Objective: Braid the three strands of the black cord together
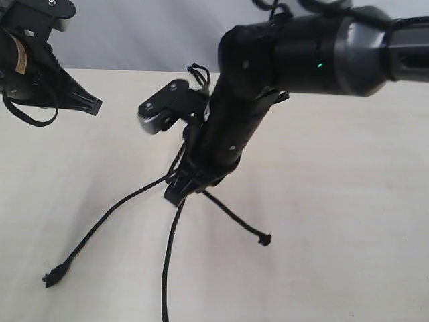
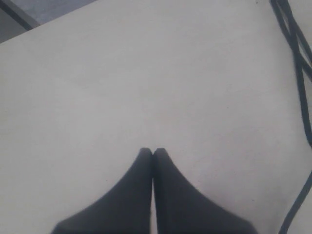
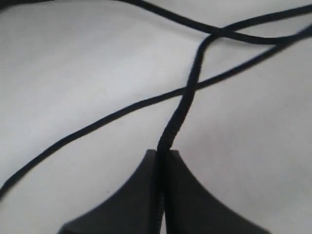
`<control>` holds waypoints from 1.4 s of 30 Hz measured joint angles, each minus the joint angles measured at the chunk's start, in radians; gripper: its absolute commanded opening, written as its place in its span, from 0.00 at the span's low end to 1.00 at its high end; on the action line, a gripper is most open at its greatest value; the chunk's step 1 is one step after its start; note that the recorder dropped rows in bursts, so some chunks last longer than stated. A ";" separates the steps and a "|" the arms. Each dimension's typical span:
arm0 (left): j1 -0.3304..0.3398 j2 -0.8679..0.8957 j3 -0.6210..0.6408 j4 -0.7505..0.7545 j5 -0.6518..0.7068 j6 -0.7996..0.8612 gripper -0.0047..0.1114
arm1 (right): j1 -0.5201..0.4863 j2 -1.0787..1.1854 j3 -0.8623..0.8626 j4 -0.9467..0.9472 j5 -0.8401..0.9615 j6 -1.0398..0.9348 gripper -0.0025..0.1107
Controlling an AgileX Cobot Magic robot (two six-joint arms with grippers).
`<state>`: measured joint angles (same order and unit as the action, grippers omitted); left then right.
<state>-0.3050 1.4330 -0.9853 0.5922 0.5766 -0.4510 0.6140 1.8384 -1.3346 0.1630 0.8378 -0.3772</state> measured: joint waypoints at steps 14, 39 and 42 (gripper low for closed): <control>0.000 0.000 0.000 0.000 0.000 -0.011 0.04 | -0.264 0.065 0.053 -0.004 -0.051 0.038 0.02; 0.000 0.011 0.000 -0.128 -0.043 0.021 0.04 | -0.275 0.129 0.057 -0.057 -0.137 0.029 0.86; -0.021 0.044 0.000 -0.255 -0.046 0.164 0.04 | -0.303 0.021 0.053 -0.067 -0.147 0.027 0.86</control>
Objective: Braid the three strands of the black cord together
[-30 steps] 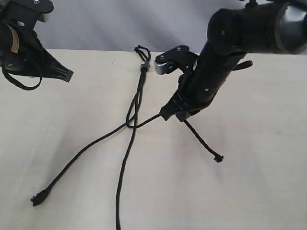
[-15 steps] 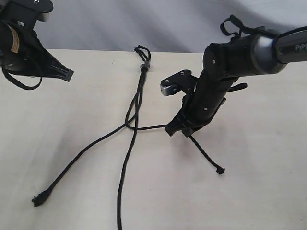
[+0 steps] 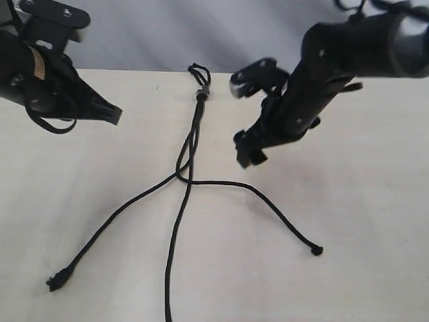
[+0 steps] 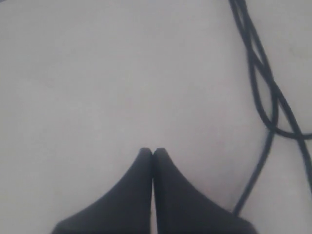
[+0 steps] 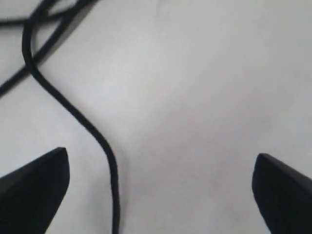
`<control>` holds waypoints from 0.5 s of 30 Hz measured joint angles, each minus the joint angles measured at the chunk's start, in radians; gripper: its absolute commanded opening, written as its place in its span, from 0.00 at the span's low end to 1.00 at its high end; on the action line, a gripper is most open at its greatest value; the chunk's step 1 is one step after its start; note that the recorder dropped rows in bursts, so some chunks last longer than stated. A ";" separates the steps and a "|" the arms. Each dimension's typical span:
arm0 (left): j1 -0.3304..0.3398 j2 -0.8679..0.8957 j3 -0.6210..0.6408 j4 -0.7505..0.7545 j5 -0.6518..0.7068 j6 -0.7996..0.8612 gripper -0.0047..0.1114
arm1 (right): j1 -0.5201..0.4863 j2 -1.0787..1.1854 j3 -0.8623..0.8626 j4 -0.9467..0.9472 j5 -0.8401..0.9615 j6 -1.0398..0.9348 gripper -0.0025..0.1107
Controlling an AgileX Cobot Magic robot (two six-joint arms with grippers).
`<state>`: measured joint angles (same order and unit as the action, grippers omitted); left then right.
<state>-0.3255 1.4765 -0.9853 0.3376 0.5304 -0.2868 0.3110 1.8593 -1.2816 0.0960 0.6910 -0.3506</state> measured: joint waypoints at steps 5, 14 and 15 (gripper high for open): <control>-0.079 0.064 0.000 -0.231 -0.025 0.154 0.04 | -0.088 -0.207 0.000 0.000 -0.010 0.000 0.86; -0.282 0.218 0.000 -0.305 -0.046 0.169 0.38 | -0.174 -0.414 0.242 0.026 -0.226 -0.013 0.86; -0.304 0.239 0.000 -0.304 -0.048 0.165 0.41 | -0.175 -0.423 0.264 0.026 -0.263 -0.012 0.86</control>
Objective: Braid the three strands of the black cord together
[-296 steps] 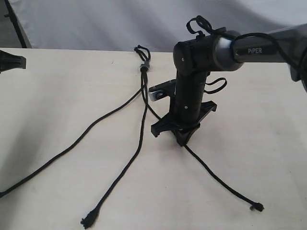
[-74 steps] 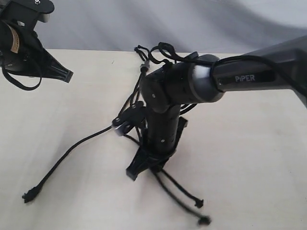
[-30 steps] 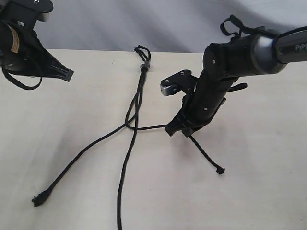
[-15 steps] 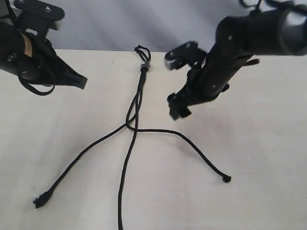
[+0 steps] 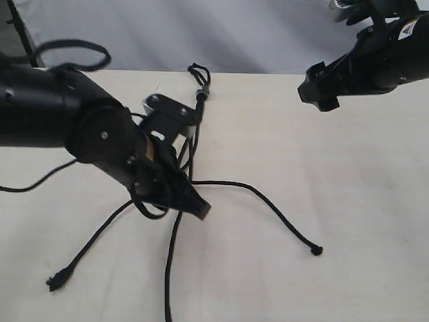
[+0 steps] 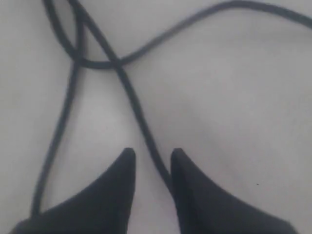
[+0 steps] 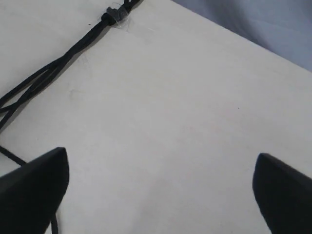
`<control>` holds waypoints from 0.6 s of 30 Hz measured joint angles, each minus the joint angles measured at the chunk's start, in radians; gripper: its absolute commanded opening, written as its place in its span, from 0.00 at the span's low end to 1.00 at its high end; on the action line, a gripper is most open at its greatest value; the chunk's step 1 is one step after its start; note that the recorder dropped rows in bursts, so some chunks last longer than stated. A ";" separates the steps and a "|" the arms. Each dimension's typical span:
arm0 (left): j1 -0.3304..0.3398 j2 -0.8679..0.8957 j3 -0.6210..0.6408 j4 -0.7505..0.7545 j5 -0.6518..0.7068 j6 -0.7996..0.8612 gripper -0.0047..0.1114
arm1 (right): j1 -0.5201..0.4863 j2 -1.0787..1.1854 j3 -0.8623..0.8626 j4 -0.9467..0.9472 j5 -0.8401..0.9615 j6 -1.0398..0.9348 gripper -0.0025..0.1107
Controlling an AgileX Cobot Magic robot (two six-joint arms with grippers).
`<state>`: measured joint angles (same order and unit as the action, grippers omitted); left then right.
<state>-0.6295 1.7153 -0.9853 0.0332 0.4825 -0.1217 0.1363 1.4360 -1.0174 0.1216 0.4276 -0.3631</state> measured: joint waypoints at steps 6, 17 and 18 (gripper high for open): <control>-0.075 0.104 0.000 -0.014 0.000 -0.045 0.49 | 0.000 -0.018 0.013 0.002 -0.060 -0.003 0.86; -0.085 0.171 -0.002 -0.002 -0.006 -0.075 0.18 | 0.000 -0.018 0.015 0.004 -0.060 -0.003 0.86; -0.085 0.171 -0.002 0.006 -0.006 -0.075 0.12 | 0.000 -0.018 0.015 0.004 -0.060 -0.003 0.86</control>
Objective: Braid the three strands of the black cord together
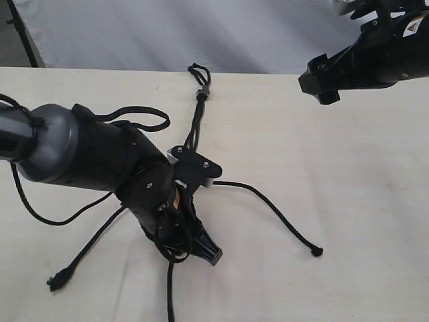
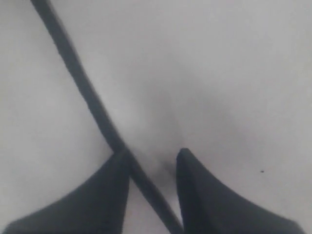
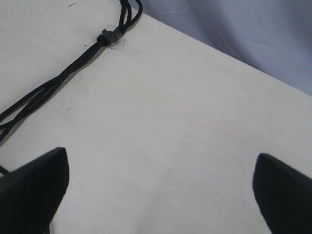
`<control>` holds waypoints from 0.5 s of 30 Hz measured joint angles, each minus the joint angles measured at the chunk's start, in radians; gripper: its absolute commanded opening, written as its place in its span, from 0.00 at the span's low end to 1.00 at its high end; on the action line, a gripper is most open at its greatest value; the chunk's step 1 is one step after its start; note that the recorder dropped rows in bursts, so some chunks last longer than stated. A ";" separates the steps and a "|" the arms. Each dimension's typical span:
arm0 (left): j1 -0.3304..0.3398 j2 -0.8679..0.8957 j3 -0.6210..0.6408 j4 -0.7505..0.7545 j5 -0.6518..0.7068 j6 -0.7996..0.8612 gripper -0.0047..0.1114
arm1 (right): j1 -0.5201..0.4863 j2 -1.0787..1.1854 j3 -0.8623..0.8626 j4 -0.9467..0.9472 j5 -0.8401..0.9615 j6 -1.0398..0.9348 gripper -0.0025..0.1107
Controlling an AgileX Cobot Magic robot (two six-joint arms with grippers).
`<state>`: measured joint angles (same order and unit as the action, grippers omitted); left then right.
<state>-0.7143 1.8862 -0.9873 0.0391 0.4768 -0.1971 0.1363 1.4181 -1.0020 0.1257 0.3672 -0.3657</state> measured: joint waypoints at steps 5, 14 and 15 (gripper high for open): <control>0.000 0.002 -0.004 0.021 -0.009 0.022 0.04 | 0.000 0.000 0.000 0.000 -0.002 0.000 0.86; 0.034 -0.139 -0.123 0.233 0.205 0.029 0.04 | 0.000 0.000 0.000 0.000 -0.010 0.000 0.86; 0.055 -0.147 -0.130 0.266 0.222 0.027 0.04 | 0.000 0.000 0.000 0.000 -0.010 0.000 0.86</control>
<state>-0.6597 1.7394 -1.1173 0.3051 0.6986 -0.1706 0.1363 1.4181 -1.0020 0.1257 0.3573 -0.3657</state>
